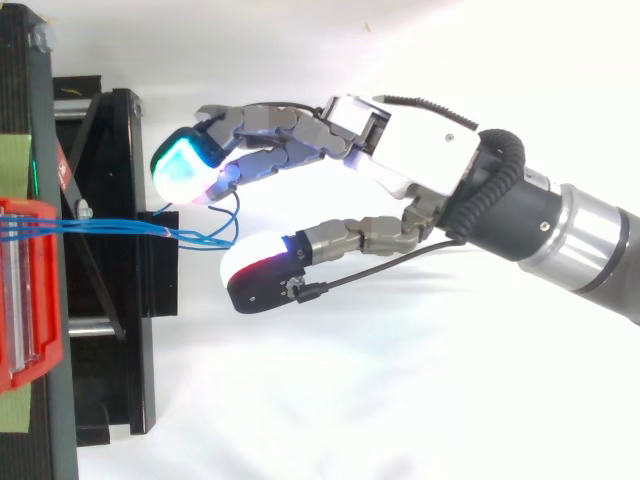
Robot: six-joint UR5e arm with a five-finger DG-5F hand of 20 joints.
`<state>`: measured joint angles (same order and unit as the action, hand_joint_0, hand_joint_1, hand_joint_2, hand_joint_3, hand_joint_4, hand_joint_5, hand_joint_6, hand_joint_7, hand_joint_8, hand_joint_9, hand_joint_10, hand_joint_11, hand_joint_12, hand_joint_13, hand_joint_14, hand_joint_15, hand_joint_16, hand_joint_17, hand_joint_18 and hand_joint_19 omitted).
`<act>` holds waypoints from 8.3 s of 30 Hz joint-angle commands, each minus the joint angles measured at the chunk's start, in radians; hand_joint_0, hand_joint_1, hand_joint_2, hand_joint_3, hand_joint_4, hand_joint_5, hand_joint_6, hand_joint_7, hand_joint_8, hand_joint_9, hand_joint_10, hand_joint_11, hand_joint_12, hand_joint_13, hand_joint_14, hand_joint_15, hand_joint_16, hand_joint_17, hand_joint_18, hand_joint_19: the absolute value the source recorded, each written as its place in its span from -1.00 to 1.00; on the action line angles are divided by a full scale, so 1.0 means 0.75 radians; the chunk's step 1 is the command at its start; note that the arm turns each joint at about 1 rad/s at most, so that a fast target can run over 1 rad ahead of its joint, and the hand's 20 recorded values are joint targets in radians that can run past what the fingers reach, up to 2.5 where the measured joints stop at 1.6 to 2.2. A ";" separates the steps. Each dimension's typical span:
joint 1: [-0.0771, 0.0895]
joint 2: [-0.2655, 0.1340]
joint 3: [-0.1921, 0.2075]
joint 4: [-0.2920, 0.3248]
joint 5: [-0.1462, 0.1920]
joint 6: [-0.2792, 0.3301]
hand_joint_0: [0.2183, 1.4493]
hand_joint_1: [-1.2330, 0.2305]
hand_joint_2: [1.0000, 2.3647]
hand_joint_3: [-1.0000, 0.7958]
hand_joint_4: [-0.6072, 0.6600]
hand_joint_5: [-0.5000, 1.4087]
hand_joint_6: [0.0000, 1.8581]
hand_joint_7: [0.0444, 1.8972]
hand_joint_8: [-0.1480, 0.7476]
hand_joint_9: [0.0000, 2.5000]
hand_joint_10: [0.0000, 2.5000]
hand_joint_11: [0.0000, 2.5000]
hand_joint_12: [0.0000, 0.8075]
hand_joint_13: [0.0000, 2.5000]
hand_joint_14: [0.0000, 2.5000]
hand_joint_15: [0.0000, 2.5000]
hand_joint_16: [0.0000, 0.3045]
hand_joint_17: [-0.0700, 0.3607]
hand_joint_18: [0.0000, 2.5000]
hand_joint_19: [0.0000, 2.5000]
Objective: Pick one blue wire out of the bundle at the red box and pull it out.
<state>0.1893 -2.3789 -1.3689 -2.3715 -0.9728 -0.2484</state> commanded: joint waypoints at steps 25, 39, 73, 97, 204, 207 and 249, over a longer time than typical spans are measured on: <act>0.024 -0.004 0.074 0.108 0.004 -0.029 -0.45 -0.38 -0.99 -0.35 0.29 -0.58 -0.46 0.26 -0.13 -0.41 -0.99 -0.65 -0.14 -0.75 -0.99 -0.83 -0.69 -0.18 -0.77 -0.65; 0.030 -0.013 0.074 0.108 0.002 -0.029 -0.41 -0.37 -0.99 -0.31 0.26 -0.57 -0.44 0.35 -0.12 -0.37 -0.99 -0.63 -0.13 -0.71 -0.99 -0.82 -0.70 -0.19 -0.74 -0.64; 0.042 -0.039 0.074 0.108 0.006 -0.072 -0.41 -0.31 -0.98 -0.24 0.26 -0.63 -0.17 -0.01 -0.08 -0.32 -0.99 -0.55 -0.12 -0.64 -0.99 -0.78 -0.69 -0.18 -0.67 -0.62; 0.034 -0.076 0.079 0.237 0.011 0.000 -0.44 -0.26 -0.98 -0.26 0.29 -0.59 -0.28 0.13 -0.09 -0.28 -0.99 -0.57 -0.12 -0.59 -0.99 -0.76 -0.69 -0.18 -0.64 -0.60; 0.038 -0.086 0.093 0.272 0.009 -0.017 -0.40 -0.33 -0.98 -0.18 0.26 -0.65 -0.12 0.01 -0.07 -0.30 -0.99 -0.53 -0.11 -0.52 -0.99 -0.71 -0.68 -0.16 -0.62 -0.60; 0.038 -0.086 0.091 0.274 0.009 -0.017 -0.39 -0.33 -0.98 -0.17 0.26 -0.65 -0.11 0.01 -0.08 -0.30 -0.98 -0.55 -0.11 -0.57 -0.99 -0.73 -0.68 -0.16 -0.62 -0.60; 0.044 -0.141 0.095 0.382 0.009 0.061 -0.44 -0.35 -0.98 -0.27 0.27 -0.63 -0.16 0.01 -0.08 -0.34 -0.99 -0.55 -0.08 -0.67 -0.99 -0.77 -0.68 -0.16 -0.69 -0.61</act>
<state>0.2231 -2.4846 -1.2979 -2.0913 -0.9657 -0.2074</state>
